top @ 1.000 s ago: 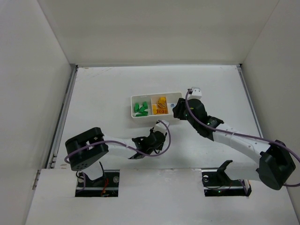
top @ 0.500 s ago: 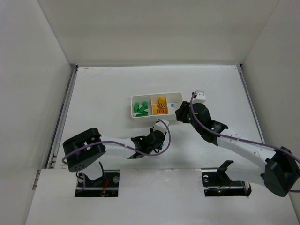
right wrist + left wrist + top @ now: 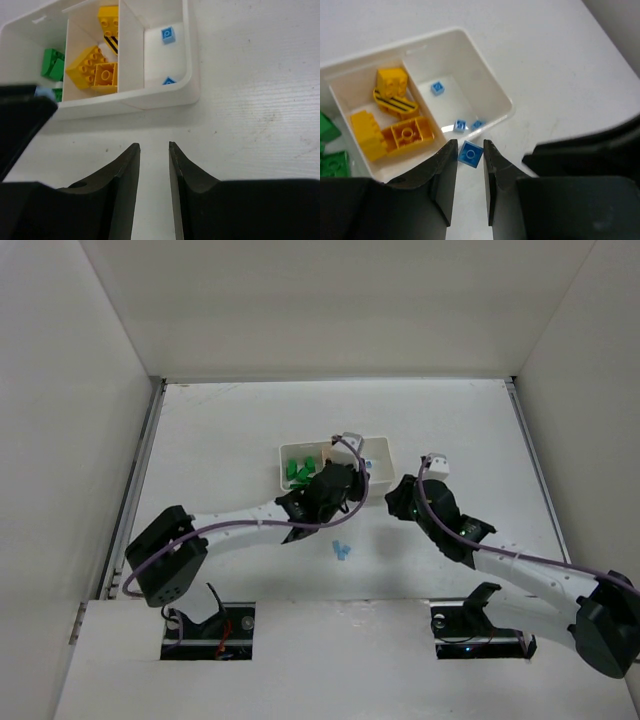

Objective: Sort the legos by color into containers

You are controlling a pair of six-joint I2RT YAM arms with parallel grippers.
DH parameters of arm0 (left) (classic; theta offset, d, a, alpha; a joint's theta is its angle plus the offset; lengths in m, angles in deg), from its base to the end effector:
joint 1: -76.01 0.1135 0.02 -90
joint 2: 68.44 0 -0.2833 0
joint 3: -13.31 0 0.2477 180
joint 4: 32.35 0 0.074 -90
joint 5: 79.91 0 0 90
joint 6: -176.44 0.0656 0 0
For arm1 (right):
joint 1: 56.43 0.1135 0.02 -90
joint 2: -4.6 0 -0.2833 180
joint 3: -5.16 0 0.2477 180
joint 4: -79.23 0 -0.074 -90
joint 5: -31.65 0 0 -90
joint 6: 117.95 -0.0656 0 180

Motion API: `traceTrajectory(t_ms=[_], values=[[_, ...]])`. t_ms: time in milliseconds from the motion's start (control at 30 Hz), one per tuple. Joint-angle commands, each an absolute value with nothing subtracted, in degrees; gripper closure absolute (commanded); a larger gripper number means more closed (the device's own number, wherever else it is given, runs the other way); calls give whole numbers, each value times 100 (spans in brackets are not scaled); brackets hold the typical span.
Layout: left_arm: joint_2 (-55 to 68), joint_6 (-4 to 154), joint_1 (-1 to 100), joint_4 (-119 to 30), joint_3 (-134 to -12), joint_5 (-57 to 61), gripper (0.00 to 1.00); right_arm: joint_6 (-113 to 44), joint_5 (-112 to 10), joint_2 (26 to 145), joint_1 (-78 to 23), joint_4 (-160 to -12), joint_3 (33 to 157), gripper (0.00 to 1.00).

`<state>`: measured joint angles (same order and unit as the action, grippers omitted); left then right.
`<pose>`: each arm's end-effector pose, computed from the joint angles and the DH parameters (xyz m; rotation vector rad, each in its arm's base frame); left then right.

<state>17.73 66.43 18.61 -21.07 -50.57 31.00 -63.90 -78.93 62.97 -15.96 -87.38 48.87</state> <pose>0.2153 -0.2932 0.2764 0.3136 1.7699 -0.6599 0.1904 0.1321 0.2284 0.1422 2.0540 0.4680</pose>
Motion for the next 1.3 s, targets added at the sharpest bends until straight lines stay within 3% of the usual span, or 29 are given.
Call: traceTrajectory(t_ms=[0, 200, 367, 467, 700, 933, 1267], values=[[2400, 6754, 2112, -1974, -5729, 2776, 84, -6636, -7874, 6085, -1394, -8974, 4818, 65], [3341, 6781, 2376, -2316, -6618, 2565, 82, -6724, -7927, 6102, -920, -8895, 4687, 64], [3571, 6825, 2394, -2510, -6909, 2635, 58, -6768, -7857, 6050, -595, -8886, 4642, 59], [3388, 6877, 2385, -2501, -6891, 2696, 50, -6733, -7717, 6225, -305, -8904, 4677, 56], [2342, 6878, 2491, -2466, -6198, 2837, 53, -6777, -7637, 7314, 381, -8930, 5081, 51], [770, 6676, 2245, -2615, -4661, 3293, 55, -6944, -7672, 8123, 654, -8781, 5450, 45], [-901, 6025, 1937, -3292, -3157, 3892, 56, -7040, -8146, 8756, 733, -8158, 5969, 48]])
